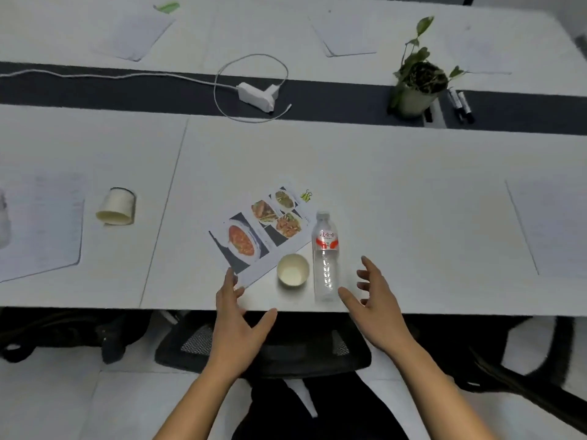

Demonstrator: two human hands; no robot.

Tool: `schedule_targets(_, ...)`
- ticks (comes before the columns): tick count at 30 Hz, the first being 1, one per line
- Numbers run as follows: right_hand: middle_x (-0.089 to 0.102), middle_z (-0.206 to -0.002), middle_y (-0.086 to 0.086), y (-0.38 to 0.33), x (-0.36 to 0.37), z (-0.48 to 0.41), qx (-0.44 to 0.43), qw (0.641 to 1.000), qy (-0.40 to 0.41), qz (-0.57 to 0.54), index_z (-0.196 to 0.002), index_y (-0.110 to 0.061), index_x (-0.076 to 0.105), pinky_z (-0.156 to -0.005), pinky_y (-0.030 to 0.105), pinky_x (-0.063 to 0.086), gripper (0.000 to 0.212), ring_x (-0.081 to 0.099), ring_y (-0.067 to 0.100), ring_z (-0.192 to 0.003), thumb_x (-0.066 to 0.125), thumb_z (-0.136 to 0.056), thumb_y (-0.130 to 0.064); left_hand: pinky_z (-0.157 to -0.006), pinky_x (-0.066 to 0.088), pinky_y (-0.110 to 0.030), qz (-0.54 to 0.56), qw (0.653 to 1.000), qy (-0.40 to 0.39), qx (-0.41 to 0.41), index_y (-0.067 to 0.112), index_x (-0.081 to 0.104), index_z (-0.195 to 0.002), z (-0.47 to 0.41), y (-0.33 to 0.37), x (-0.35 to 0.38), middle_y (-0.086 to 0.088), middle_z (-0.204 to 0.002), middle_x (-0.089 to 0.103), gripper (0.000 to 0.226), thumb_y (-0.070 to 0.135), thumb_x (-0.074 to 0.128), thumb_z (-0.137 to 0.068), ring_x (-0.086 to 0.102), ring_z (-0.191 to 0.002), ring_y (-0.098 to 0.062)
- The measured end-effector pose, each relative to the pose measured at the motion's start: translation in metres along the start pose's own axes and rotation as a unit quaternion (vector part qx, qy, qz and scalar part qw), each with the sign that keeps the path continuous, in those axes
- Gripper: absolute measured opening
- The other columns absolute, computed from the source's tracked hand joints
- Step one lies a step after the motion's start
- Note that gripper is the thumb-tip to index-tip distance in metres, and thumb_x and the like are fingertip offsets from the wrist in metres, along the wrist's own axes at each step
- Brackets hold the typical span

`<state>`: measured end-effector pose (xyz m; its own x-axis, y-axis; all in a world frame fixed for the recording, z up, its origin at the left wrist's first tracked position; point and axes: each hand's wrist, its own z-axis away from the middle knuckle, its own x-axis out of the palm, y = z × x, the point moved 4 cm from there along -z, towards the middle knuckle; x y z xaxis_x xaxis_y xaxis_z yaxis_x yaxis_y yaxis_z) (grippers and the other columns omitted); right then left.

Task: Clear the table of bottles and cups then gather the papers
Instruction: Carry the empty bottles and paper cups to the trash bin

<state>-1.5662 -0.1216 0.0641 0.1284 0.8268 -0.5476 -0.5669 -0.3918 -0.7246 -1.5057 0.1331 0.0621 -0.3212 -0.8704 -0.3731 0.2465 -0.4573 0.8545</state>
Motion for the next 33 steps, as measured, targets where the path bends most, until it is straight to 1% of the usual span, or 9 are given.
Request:
schedule_targets(6, 0.027, -0.159, 0.003, 0.015, 0.033, -0.057, 0.058, 0.997, -0.040, 0.022, -0.157, -0.033, -0.009, -0.111, 0.041, 0.039, 0.103, 0.037, 0.020, -0.142, 0.067, -0.089, -0.047, -0.114, 0.033, -0.042, -0.113, 0.991, -0.076, 0.016, 0.057, -0.030, -0.139, -0.063, -0.015, 0.037, 0.011, -0.159, 0.005, 0.134, 0.039, 0.084, -0.070, 0.017, -0.149, -0.021)
schedule_targets(14, 0.038, -0.150, 0.008, 0.035, 0.057, -0.107, 0.091, 0.988, -0.054, 0.111, -0.157, -0.029, 0.002, -0.101, 0.046, 0.041, 0.097, 0.044, 0.033, -0.132, 0.064, -0.086, -0.049, -0.122, 0.008, -0.042, -0.180, 0.982, -0.063, -0.008, 0.029, 0.001, -0.157, -0.088, -0.024, 0.065, 0.001, -0.164, -0.005, 0.131, 0.038, 0.090, -0.061, -0.006, -0.151, -0.014)
schedule_targets(17, 0.038, -0.152, 0.006, 0.042, 0.050, -0.108, 0.098, 0.989, -0.059, 0.094, -0.157, -0.028, 0.004, -0.104, 0.043, 0.040, 0.095, 0.045, 0.030, -0.132, 0.065, -0.087, -0.045, -0.116, 0.016, -0.031, -0.145, 0.989, -0.039, -0.018, 0.032, 0.027, -0.151, -0.097, -0.019, 0.079, 0.003, -0.162, 0.014, 0.111, 0.039, 0.091, -0.062, 0.012, -0.149, -0.012)
schedule_targets(20, 0.038, -0.152, 0.001, 0.049, 0.036, -0.102, 0.109, 0.992, -0.047, 0.035, -0.158, -0.029, 0.006, -0.106, 0.040, 0.040, 0.095, 0.045, 0.024, -0.133, 0.067, -0.086, -0.042, -0.099, 0.045, -0.030, -0.080, 0.996, -0.005, -0.027, 0.033, 0.051, -0.127, -0.103, -0.008, 0.085, 0.021, -0.128, 0.056, 0.069, 0.033, 0.088, -0.069, 0.054, -0.121, -0.007)
schedule_targets(23, 0.041, -0.150, -0.008, 0.045, 0.013, -0.092, 0.100, 0.995, -0.008, -0.027, -0.156, -0.037, 0.010, -0.105, 0.041, 0.043, 0.094, 0.048, 0.017, -0.130, 0.069, -0.083, -0.044, -0.094, 0.051, -0.037, -0.051, 0.998, 0.028, -0.006, 0.034, 0.054, -0.123, -0.105, 0.022, 0.075, 0.023, -0.118, 0.058, 0.062, 0.028, 0.087, -0.071, 0.055, -0.107, 0.005)
schedule_targets(27, 0.051, -0.137, -0.017, 0.022, -0.021, -0.071, 0.073, 0.989, 0.084, -0.101, -0.152, -0.041, 0.020, -0.095, 0.028, 0.045, 0.091, 0.053, 0.005, -0.118, 0.075, -0.081, -0.034, -0.098, 0.049, -0.039, -0.032, 0.996, 0.042, 0.073, 0.038, 0.050, -0.128, -0.106, 0.070, 0.051, 0.038, -0.117, 0.046, 0.068, 0.029, 0.086, -0.072, 0.054, -0.117, -0.011)
schedule_targets(29, 0.053, -0.125, -0.024, 0.006, -0.036, -0.052, 0.058, 0.977, 0.143, -0.144, -0.148, -0.042, 0.027, -0.087, 0.021, 0.043, 0.086, 0.055, -0.004, -0.109, 0.076, -0.079, -0.026, -0.100, 0.048, -0.030, -0.021, 0.992, 0.043, 0.118, 0.041, 0.046, -0.132, -0.100, 0.092, 0.036, 0.050, -0.116, 0.041, 0.074, 0.033, 0.086, -0.071, 0.050, -0.125, -0.014)
schedule_targets(31, 0.054, -0.121, -0.028, -0.005, -0.046, -0.025, 0.051, 0.956, 0.210, -0.200, -0.142, -0.044, 0.035, -0.087, 0.021, 0.046, 0.080, 0.057, -0.003, -0.109, 0.076, -0.078, -0.020, -0.084, 0.046, -0.007, 0.005, 0.989, 0.036, 0.142, 0.054, 0.041, -0.125, -0.088, 0.108, 0.023, 0.044, -0.119, 0.043, 0.074, 0.032, 0.086, -0.071, 0.049, -0.126, -0.018)
schedule_targets(33, 0.058, -0.122, -0.023, -0.010, -0.049, 0.010, 0.040, 0.926, 0.276, -0.255, -0.141, -0.040, 0.039, -0.090, 0.024, 0.051, 0.077, 0.060, -0.001, -0.110, 0.078, -0.079, -0.015, -0.069, 0.042, -0.002, 0.035, 0.986, 0.016, 0.160, 0.063, 0.036, -0.113, -0.071, 0.116, 0.013, 0.034, -0.117, 0.047, 0.075, 0.026, 0.087, -0.072, 0.053, -0.119, -0.019)
